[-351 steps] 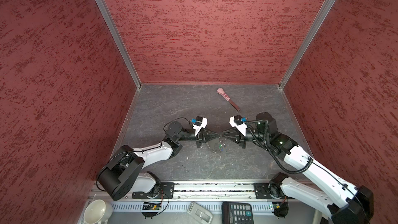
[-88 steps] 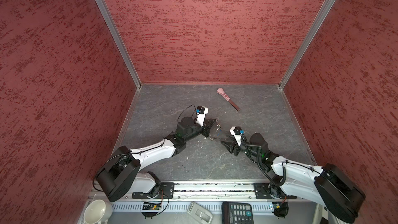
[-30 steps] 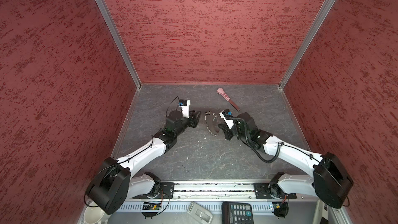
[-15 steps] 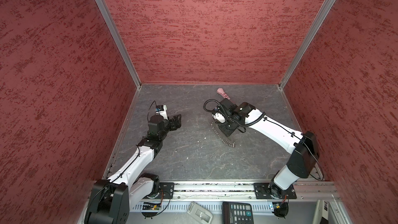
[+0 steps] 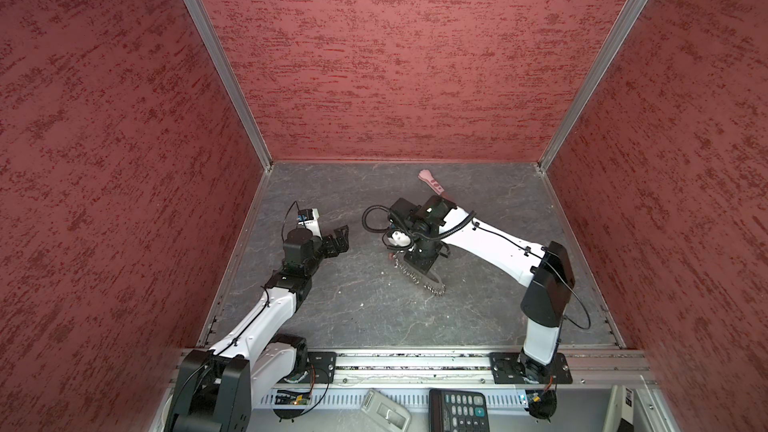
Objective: Put the keys on the keyring
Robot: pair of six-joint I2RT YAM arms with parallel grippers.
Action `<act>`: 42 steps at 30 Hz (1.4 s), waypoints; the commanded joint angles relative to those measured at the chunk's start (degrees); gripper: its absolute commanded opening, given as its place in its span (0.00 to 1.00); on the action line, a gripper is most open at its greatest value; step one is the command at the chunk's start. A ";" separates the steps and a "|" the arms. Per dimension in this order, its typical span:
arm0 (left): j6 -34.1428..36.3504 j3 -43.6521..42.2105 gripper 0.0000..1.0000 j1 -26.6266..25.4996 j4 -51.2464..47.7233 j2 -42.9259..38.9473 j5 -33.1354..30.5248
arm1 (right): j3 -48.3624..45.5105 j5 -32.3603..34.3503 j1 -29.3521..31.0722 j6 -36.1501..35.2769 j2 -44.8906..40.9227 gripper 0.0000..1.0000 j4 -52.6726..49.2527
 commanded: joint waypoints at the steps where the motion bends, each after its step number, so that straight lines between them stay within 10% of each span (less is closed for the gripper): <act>1: 0.06 -0.47 1.00 0.47 2.61 -0.31 0.11 | -0.61 7.73 -3.87 2.27 -2.55 0.00 -3.11; 17: -0.10 -2.61 1.00 0.90 4.07 -1.57 -2.07 | 11.14 19.79 -5.44 -3.14 4.59 0.00 8.94; 32: -1.23 -4.41 1.00 1.70 4.97 -4.14 -3.12 | 42.43 -1.26 -6.89 0.68 24.73 0.00 13.77; 42: -1.34 -4.42 1.00 1.86 4.69 -4.53 -3.43 | 27.24 -8.13 -8.33 9.31 19.97 0.00 19.05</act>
